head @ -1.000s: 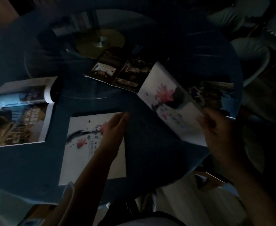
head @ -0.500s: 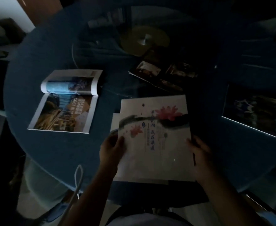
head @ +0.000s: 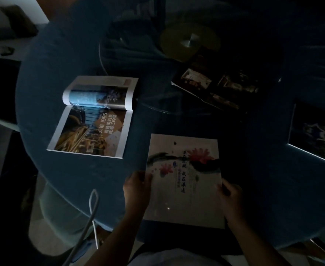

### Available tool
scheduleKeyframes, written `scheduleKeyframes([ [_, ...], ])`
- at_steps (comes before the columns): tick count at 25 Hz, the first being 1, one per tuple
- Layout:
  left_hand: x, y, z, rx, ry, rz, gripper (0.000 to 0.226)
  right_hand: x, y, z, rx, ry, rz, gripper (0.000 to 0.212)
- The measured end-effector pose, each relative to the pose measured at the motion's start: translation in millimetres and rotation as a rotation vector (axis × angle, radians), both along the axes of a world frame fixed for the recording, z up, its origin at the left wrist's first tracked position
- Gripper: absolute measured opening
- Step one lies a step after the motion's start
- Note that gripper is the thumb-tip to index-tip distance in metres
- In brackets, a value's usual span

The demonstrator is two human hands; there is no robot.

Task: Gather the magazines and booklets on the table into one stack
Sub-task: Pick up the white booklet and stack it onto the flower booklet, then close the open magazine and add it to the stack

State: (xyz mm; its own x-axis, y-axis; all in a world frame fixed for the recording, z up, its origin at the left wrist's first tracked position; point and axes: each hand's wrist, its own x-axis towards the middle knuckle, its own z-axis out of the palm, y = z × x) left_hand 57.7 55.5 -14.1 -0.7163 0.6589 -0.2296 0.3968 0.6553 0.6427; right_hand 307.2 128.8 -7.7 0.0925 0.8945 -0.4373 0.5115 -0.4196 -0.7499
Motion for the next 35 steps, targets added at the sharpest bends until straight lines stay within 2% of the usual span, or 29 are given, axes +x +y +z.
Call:
scheduleKeyframes([
  [6,-18,9,5,-0.113,-0.053,-0.106,0.023,-10,12,13,-0.087,-0.261,0.186,0.031],
  [9,-33,14,8,-0.120,-0.133,-0.131,0.024,-35,25,34,-0.107,-0.361,0.253,0.045],
  [11,-49,14,8,-0.091,-0.173,-0.039,0.024,-69,35,49,0.044,-0.327,0.292,0.050],
  [14,-76,8,8,0.016,-0.317,0.269,0.022,-132,60,57,0.157,-0.320,0.497,0.048],
  [19,-122,7,6,0.317,-0.620,0.768,0.023,-249,115,36,0.115,-0.003,0.632,0.045],
  [21,-128,12,12,0.522,-0.813,0.895,0.020,-282,133,24,0.109,0.064,0.617,0.046],
  [23,-131,16,17,0.636,-0.960,0.989,0.021,-307,149,10,0.105,0.108,0.596,0.050],
  [28,-140,20,16,0.673,-1.107,1.108,0.024,-335,162,-19,-0.046,0.320,0.544,0.060],
  [32,-148,28,14,0.569,-1.069,1.184,0.010,-331,157,-23,-0.043,0.341,0.546,0.040],
  [35,-153,28,8,0.468,-1.031,1.098,0.017,-320,148,-21,-0.020,0.337,0.631,0.026],
])
